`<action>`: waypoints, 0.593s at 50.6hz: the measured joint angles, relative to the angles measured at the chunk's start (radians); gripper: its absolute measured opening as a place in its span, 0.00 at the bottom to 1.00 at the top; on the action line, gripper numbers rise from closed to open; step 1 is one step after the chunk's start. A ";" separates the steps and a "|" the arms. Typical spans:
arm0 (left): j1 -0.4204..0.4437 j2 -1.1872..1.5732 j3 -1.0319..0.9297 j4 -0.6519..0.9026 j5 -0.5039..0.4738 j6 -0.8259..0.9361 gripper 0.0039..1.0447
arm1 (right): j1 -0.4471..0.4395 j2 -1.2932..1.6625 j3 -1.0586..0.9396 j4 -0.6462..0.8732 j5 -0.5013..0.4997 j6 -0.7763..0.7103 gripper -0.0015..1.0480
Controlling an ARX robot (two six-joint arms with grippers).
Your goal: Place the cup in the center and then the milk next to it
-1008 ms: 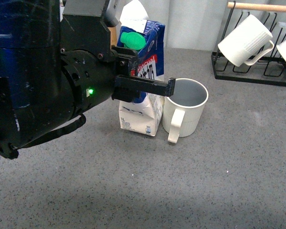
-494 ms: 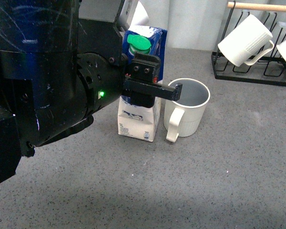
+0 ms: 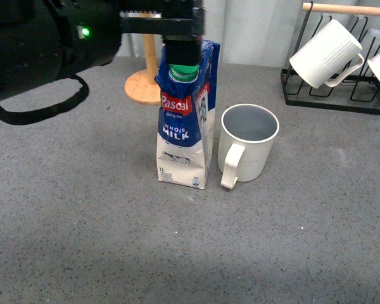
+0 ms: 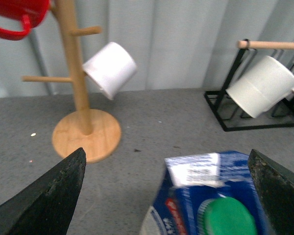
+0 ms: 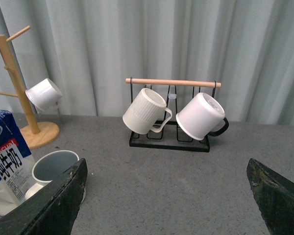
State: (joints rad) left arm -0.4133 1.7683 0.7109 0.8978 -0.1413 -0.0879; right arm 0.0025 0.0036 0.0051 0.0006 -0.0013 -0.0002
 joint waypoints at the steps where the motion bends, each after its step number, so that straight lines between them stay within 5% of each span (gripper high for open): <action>1: 0.007 0.000 0.000 -0.001 -0.003 -0.002 0.94 | 0.000 0.000 0.000 0.000 0.000 0.000 0.91; 10: 0.153 -0.010 -0.008 -0.003 -0.023 -0.022 0.94 | 0.000 0.000 0.000 0.000 0.000 0.000 0.91; 23: 0.224 -0.014 -0.040 0.002 -0.039 -0.026 0.94 | 0.000 0.000 0.000 0.000 0.000 0.000 0.91; 30: 0.244 -0.061 -0.175 0.259 -0.013 0.052 0.69 | 0.000 0.000 0.000 0.000 0.000 0.000 0.91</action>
State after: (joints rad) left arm -0.1692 1.7073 0.5354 1.1572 -0.1539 -0.0360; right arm 0.0025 0.0036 0.0051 0.0006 -0.0013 0.0002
